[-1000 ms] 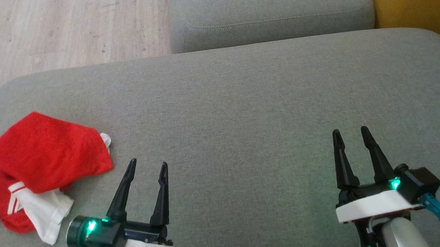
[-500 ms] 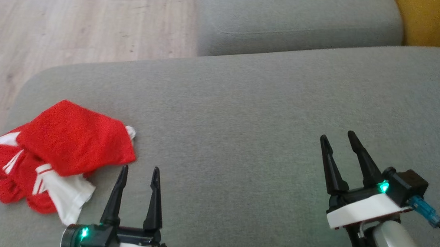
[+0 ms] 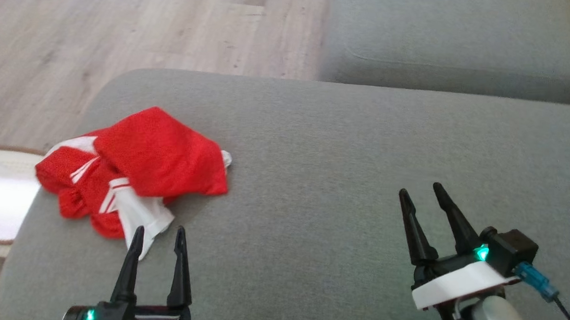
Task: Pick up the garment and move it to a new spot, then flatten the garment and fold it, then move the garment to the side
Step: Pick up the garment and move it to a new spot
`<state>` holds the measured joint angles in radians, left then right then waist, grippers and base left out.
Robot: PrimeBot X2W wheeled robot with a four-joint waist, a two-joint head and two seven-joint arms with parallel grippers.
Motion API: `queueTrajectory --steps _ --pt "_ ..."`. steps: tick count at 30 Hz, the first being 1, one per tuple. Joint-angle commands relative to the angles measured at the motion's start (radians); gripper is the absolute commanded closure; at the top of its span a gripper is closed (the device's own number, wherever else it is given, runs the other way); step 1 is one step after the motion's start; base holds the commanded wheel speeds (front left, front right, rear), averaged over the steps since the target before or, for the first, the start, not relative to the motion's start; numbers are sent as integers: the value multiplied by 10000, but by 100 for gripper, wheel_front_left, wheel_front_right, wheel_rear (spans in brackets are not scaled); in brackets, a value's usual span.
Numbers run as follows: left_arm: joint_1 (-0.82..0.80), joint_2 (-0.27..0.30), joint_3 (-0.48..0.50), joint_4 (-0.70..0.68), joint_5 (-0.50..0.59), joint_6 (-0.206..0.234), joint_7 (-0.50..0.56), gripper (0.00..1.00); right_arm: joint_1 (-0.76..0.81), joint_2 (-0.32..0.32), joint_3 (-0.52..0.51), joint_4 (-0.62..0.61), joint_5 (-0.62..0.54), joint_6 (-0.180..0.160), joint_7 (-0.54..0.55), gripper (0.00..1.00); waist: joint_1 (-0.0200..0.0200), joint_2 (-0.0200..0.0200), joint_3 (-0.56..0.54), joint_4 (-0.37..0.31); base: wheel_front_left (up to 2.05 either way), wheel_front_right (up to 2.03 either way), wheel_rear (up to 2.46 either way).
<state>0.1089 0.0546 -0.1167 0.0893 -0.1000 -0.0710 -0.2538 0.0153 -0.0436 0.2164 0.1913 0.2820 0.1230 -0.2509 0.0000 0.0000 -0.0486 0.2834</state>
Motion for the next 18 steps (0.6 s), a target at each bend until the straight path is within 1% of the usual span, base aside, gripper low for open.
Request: queueTrajectory --steps 1,9,18 --pt "-290 -43 420 -346 127 -10 -80 0 -139 -66 248 -297 58 77 -109 0 0 0 -114 250 0 0 0" --pt "-182 -43 754 -388 196 -149 -80 0 -125 -66 461 -276 247 77 -109 0 0 0 -261 863 0 0 0" --pt "-168 -43 931 -469 151 -194 -80 0 -78 -66 565 -269 268 77 -109 0 0 0 -200 1067 0 0 0"
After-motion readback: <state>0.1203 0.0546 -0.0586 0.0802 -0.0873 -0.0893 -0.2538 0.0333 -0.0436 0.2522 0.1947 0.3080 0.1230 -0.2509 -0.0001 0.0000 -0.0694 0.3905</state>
